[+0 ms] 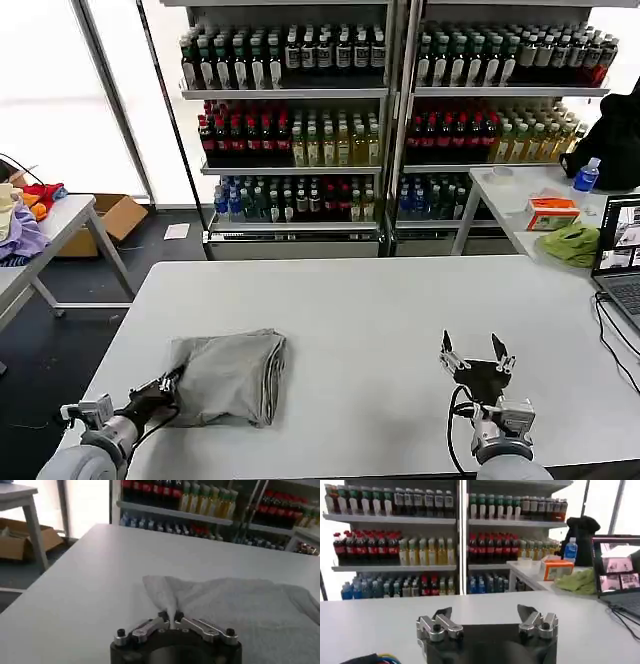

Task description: Fold and organize the clothes.

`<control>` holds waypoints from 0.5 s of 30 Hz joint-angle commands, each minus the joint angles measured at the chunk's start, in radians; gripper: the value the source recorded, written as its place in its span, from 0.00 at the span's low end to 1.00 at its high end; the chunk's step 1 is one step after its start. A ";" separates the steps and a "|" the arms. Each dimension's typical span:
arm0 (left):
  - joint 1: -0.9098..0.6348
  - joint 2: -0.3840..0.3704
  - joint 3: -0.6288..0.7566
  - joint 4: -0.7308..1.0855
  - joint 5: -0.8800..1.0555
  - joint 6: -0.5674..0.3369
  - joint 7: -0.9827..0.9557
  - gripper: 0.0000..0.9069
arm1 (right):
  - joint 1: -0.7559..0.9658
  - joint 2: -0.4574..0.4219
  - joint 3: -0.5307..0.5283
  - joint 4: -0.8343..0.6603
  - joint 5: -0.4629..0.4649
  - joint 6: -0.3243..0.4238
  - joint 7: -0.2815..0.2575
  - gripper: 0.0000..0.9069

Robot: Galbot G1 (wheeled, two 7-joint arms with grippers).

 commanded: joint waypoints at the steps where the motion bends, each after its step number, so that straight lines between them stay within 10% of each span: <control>1: 0.020 0.096 -0.224 0.025 -0.065 0.005 0.009 0.00 | 0.012 -0.003 -0.007 -0.004 0.003 -0.001 0.001 1.00; 10: 0.073 0.310 -0.504 0.112 -0.081 0.003 0.049 0.00 | 0.046 -0.009 -0.037 -0.023 0.011 0.000 0.000 1.00; 15: 0.068 0.308 -0.491 0.000 -0.035 0.009 0.053 0.00 | 0.053 -0.007 -0.048 -0.029 0.009 -0.002 0.001 1.00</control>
